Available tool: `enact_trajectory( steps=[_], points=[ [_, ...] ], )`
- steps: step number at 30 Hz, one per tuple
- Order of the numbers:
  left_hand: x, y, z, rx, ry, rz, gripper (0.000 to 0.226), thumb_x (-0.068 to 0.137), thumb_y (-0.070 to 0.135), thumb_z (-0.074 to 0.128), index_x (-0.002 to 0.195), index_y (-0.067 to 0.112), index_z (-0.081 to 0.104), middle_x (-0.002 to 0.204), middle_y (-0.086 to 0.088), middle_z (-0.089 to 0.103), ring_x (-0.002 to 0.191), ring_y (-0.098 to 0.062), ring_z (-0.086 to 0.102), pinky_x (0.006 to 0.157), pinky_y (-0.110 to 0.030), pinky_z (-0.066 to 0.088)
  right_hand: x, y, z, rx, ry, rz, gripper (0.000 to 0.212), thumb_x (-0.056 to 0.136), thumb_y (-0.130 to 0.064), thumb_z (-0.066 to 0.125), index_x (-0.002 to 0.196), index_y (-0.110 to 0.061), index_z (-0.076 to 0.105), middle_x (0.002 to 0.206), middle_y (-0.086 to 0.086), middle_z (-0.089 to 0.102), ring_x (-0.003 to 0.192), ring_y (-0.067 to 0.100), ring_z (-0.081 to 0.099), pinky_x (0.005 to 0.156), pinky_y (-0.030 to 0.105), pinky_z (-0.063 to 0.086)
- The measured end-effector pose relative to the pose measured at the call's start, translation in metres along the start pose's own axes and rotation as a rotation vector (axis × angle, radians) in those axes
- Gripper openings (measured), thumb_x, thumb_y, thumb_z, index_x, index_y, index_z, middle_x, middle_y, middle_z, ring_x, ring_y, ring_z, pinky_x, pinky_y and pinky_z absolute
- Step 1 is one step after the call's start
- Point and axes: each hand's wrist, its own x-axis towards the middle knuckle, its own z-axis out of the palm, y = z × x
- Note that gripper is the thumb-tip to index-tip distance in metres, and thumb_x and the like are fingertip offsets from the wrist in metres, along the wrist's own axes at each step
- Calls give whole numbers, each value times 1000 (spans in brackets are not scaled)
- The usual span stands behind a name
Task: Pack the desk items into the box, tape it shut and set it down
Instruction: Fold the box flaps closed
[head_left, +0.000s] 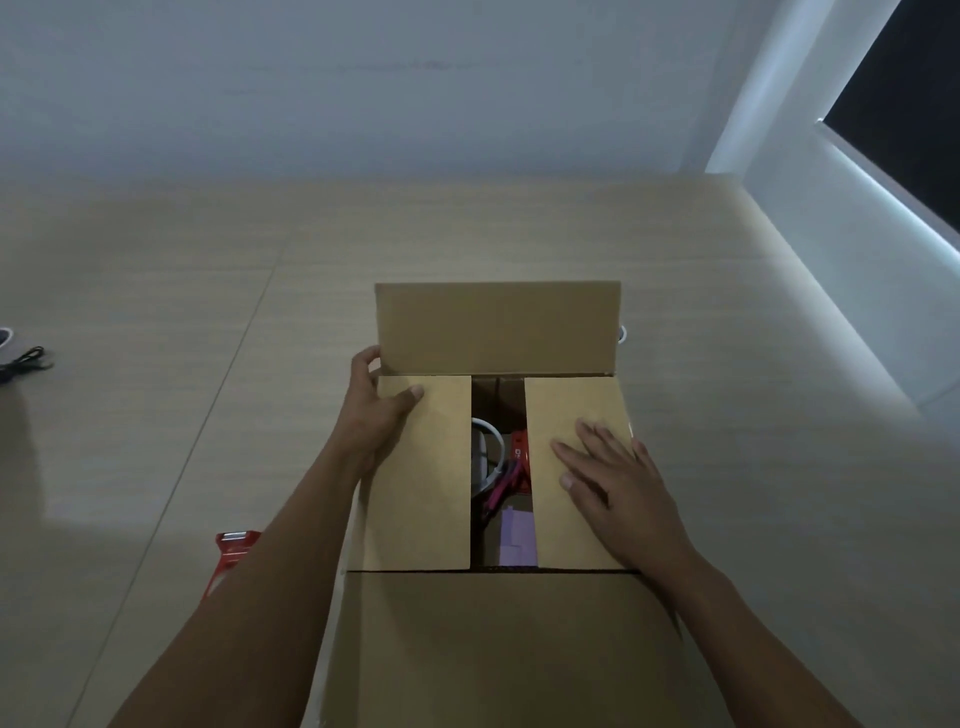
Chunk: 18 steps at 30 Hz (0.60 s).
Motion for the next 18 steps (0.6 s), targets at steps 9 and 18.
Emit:
enact_trajectory(
  steps=[9, 18],
  points=[
    [-12, -13, -5, -177, -5, 253, 15, 90, -8, 55, 101, -1, 62, 101, 1, 61, 89, -13, 60, 73, -33, 50, 1, 3, 5, 5, 95, -33, 48, 98, -51, 33, 140, -37, 53, 130, -11, 57, 142, 14, 35, 118, 30, 7],
    [-33, -14, -16, -306, -52, -22, 45, 98, 42, 36, 121, 24, 71, 148, 6, 47, 130, -15, 47, 108, -45, 42, 1, -1, 4, 21, 146, -40, 44, 98, -46, 41, 132, -28, 62, 142, -11, 55, 138, 11, 40, 118, 45, 23]
  ],
)
